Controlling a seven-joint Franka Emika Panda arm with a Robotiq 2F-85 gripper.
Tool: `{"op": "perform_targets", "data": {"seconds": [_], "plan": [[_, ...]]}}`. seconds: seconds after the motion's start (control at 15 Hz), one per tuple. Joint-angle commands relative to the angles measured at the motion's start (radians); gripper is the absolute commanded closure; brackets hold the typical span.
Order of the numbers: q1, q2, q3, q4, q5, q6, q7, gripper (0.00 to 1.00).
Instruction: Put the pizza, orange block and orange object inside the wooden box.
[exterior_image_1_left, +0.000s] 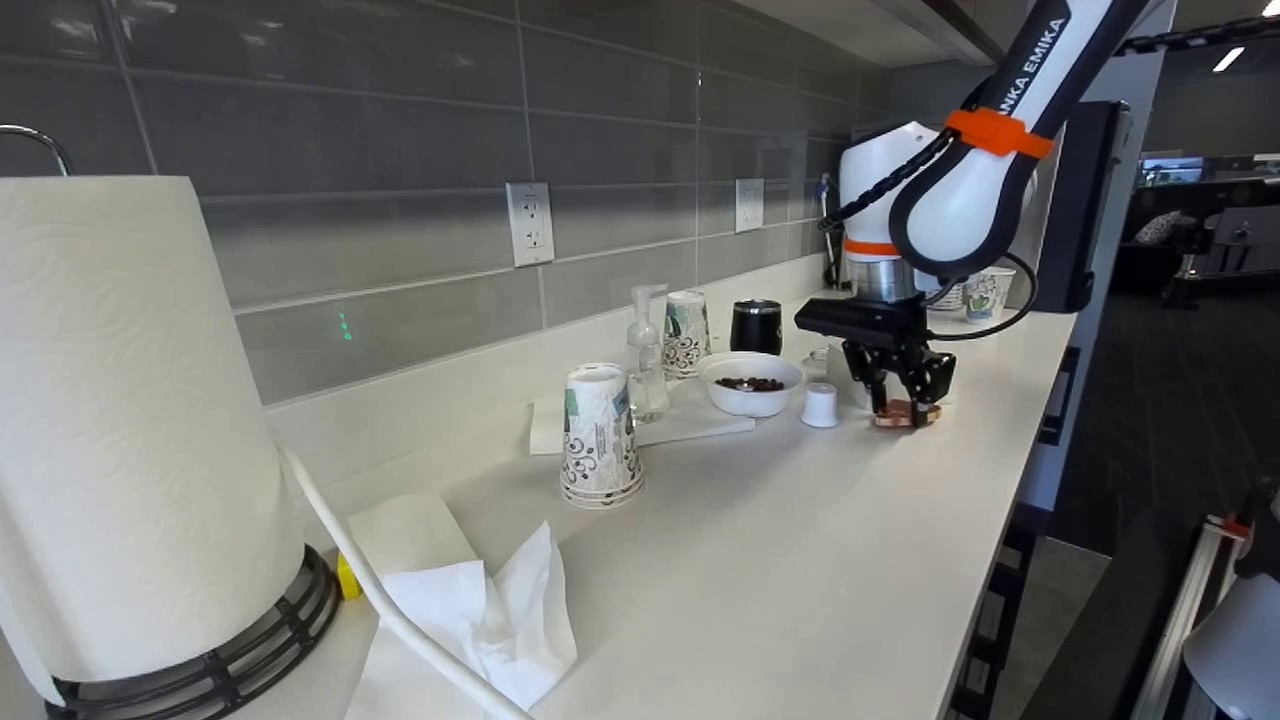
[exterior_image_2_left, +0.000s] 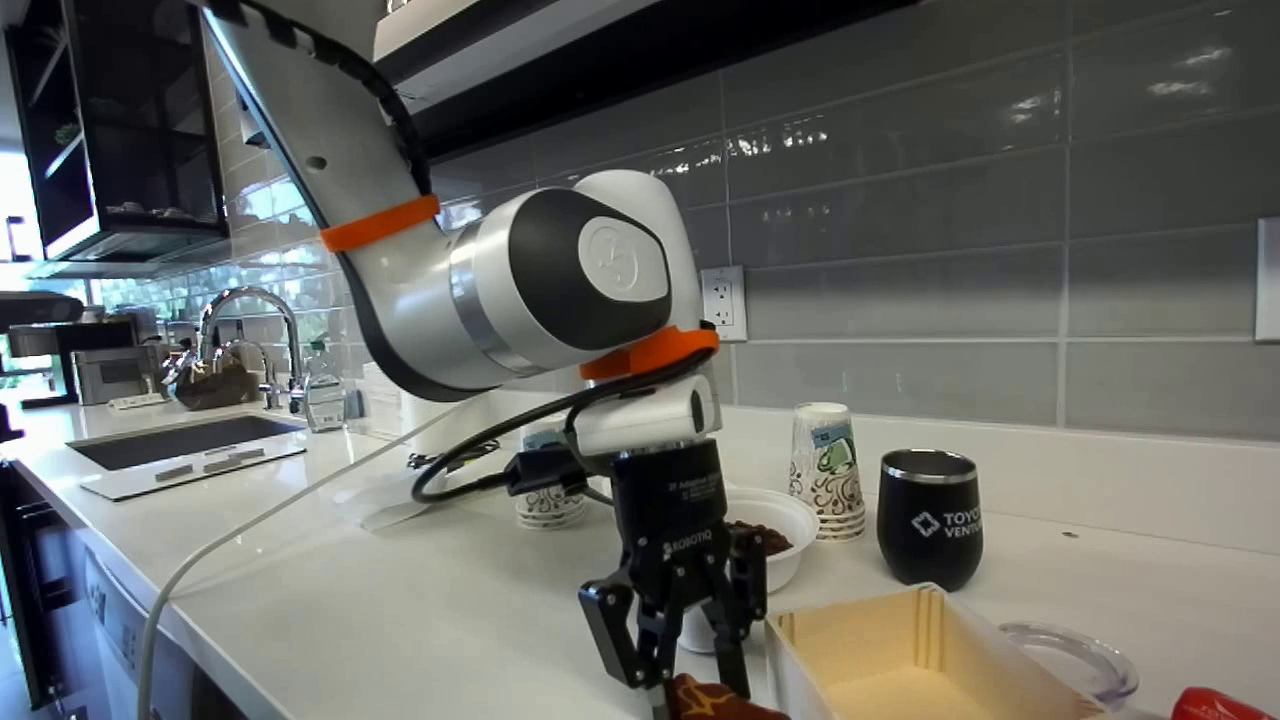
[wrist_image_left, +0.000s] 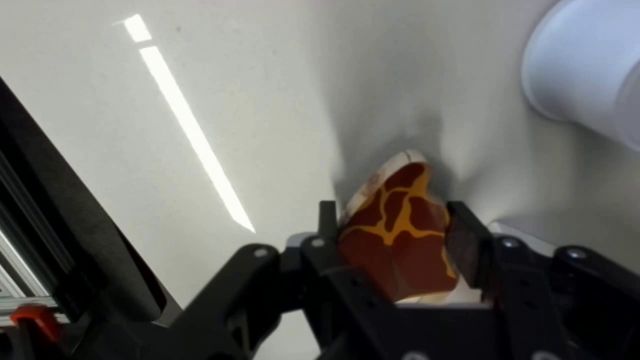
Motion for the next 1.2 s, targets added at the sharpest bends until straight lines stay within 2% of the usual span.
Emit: {"op": "perform_targets", "data": {"seconds": [0.0,0.33,0.53,0.67,0.8,1.13], "plan": [[0.011,-0.022,-0.025,0.001,0.098,0.057,-0.132,0.69],[0.03,-0.067,-0.035,-0.014,0.315,0.093,-0.402,0.69],[0.032,-0.121,-0.027,-0.007,0.367,0.036,-0.513,0.69],[0.039,-0.17,-0.025,-0.007,0.407,-0.043,-0.598,0.69],[0.028,-0.227,-0.016,-0.008,0.401,-0.143,-0.644,0.69],[-0.019,-0.399,0.003,-0.01,0.358,-0.382,-0.667,0.69]]}}
